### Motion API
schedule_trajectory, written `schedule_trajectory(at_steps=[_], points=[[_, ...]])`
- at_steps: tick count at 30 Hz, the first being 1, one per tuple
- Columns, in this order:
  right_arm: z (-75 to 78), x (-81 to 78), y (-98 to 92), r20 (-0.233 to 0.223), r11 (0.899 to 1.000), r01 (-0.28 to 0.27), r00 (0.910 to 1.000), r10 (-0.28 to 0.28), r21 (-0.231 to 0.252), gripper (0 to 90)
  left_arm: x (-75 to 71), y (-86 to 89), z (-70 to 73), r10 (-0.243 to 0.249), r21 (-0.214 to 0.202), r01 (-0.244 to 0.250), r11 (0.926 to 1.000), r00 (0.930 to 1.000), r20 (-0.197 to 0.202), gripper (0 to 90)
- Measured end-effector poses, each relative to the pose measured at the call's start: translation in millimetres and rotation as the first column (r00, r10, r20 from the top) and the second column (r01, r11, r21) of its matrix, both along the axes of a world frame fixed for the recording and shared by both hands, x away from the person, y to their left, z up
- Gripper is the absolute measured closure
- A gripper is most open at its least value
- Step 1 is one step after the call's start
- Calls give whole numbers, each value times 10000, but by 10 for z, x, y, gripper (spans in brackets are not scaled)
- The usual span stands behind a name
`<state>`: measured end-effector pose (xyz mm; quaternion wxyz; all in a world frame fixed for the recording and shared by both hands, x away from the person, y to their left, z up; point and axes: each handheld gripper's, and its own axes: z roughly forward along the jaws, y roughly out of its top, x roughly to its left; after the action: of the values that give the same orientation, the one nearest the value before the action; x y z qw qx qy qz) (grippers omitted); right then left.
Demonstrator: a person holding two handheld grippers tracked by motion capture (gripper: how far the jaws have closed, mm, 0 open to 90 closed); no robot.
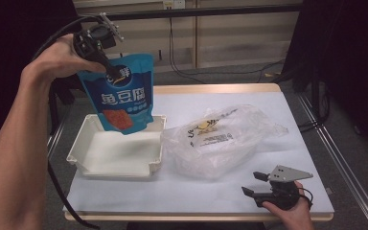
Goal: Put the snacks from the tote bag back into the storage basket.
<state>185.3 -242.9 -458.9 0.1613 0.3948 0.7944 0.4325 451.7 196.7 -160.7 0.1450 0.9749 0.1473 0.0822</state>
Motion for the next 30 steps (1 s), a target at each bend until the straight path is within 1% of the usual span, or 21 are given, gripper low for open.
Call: schedule_trajectory(at_steps=[1,2,5,9,10,11,12,14,16,17,18,19,20,21,22,23,24,26,27,29,30], points=[[1,0,1,14,10000,-33,10000,33,34,318,8,7,-15,38,12,-38,10000,10000,11,900],[1,0,1,14,10000,-33,10000,33,34,318,34,25,-23,-183,203,185,9996,9998,-92,900],[1,1,1,19,10000,-53,10000,53,37,317,67,68,-131,51,-62,-52,10000,9997,-227,900],[-2,2,-1,-4,10000,-26,10000,26,49,317,111,90,-293,45,0,-45,10000,9993,-361,900],[-3,5,-1,10,10000,-51,10000,51,57,316,128,94,-325,-58,158,65,9999,9991,-415,900],[-4,7,0,17,10000,-45,10000,45,36,316,125,87,-373,145,-9,-145,9999,9988,-477,900],[-3,8,3,9,10000,-55,10000,55,37,317,155,90,-374,-84,348,99,9993,9990,-440,900],[-2,7,7,3,10000,-93,10000,93,32,316,154,69,-459,161,10,-161,9999,9987,-481,900],[-3,6,8,-12,10000,-83,10000,83,26,316,158,47,-505,104,-121,-110,9999,9986,-527,900],[-3,5,6,2,10000,-84,10000,84,26,316,167,34,-532,35,-204,-45,9998,9988,-491,900],[-3,5,3,3,10000,-55,10000,55,47,316,188,26,-540,-134,0,134,9999,9990,-436,900],[-4,6,1,-18,10000,-43,10000,43,62,315,185,6,-567,-2,-140,-5,9999,9989,-464,900],[-3,6,0,-23,10000,-43,10000,43,70,316,208,-11,-569,-308,134,313,9994,9987,-418,900],[0,1,-2,-19,10000,-7,10000,7,61,315,213,-28,-584,-390,182,397,9990,9985,-381,900],[2,-2,-2,-17,10000,-18,10000,18,77,315,216,-61,-601,-633,417,648,9970,9973,-364,900],[5,-6,-5,-28,9999,-85,10000,85,101,315,210,-81,-626,-659,371,667,9971,9976,-234,900],[3,-11,-7,-71,9999,-78,9999,79,134,314,218,-87,-636,-683,279,695,9972,9968,-418,900],[0,-9,-7,-66,9999,-61,10000,61,125,314,243,-86,-665,-714,156,719,9973,9970,-294,900],[3,-4,-12,-72,9998,-70,9999,72,180,313,267,-79,-685,-801,93,806,9967,9959,-411,900],[2,-3,-11,-56,9998,-42,10000,43,203,313,282,-85,-734,-873,1,873,9962,9959,-240,900],[1,-2,-11,-57,9998,-39,10000,40,197,313,294,-97,-767,-867,-73,865,9962,9957,-312,900]])
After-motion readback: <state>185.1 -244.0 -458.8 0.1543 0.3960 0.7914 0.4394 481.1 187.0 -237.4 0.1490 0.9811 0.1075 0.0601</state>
